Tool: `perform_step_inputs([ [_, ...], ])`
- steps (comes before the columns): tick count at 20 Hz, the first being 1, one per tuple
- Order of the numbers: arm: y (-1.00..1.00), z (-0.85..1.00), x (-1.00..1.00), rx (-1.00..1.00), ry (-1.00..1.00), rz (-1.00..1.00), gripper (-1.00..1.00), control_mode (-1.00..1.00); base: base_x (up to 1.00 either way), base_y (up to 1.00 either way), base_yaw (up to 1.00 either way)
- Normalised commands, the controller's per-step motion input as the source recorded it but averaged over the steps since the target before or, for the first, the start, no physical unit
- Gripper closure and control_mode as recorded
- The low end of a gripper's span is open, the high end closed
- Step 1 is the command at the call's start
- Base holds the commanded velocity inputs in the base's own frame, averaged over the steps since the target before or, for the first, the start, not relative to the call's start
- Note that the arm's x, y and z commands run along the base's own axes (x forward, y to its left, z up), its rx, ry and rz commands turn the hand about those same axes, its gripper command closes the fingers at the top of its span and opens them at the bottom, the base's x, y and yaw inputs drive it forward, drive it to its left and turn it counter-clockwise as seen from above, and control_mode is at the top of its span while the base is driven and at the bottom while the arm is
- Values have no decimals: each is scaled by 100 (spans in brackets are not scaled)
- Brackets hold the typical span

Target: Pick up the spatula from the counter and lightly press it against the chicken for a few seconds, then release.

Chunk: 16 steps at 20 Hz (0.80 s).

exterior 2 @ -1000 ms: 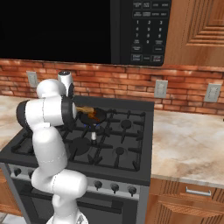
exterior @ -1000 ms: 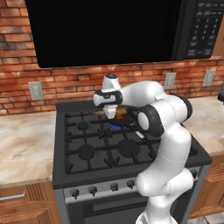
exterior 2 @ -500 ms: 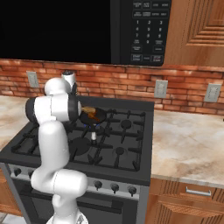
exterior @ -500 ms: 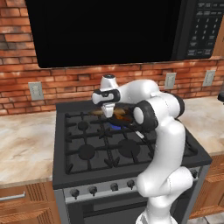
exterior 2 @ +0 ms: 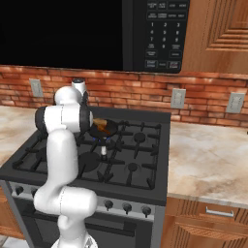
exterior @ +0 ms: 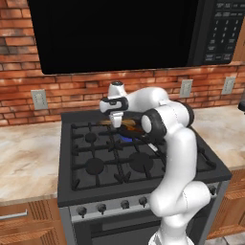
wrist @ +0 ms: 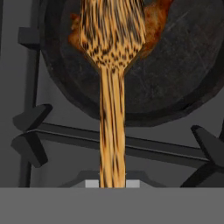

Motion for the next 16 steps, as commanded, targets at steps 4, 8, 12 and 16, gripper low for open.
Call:
perform_step_inputs([
  [4, 0, -16, 24, 0, 4, -3, 100, -100, 0, 0, 0],
  [8, 0, -16, 24, 0, 4, -3, 100, -100, 0, 0, 0],
  [12, 0, -15, 26, 0, 4, -3, 100, -100, 0, 0, 0],
  [16, 0, -18, 21, 0, 3, -2, 100, -100, 0, 0, 0],
])
